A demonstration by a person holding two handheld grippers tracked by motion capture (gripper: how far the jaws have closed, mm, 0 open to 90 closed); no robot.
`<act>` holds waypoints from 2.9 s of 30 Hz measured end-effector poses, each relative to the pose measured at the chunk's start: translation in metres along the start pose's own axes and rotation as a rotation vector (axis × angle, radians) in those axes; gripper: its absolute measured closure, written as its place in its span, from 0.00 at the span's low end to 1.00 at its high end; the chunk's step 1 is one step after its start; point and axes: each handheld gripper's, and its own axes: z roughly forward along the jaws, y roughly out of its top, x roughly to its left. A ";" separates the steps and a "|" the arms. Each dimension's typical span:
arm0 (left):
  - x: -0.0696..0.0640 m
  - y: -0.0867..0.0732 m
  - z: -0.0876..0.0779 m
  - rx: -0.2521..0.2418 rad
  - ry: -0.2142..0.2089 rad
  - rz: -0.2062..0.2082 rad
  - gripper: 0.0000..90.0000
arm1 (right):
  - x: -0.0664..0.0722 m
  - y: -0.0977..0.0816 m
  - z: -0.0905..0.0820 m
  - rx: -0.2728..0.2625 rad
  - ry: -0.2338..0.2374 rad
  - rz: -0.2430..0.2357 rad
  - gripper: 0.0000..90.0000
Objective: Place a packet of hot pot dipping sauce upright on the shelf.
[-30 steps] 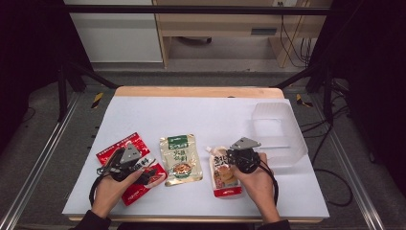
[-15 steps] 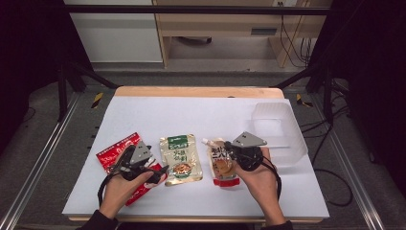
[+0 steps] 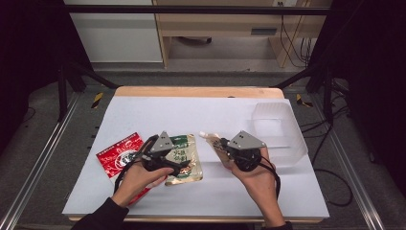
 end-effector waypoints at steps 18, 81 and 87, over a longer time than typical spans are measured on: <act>-0.009 -0.004 0.000 -0.044 -0.082 -0.001 0.36 | 0.036 0.012 -0.004 -0.026 0.129 -0.060 1.00; -0.021 0.020 -0.031 -0.041 -0.103 0.067 1.00 | 0.041 0.069 0.015 0.475 0.321 -0.411 0.79; -0.020 0.020 -0.030 -0.029 -0.107 0.064 1.00 | 0.037 0.070 0.017 0.488 0.347 -0.403 0.91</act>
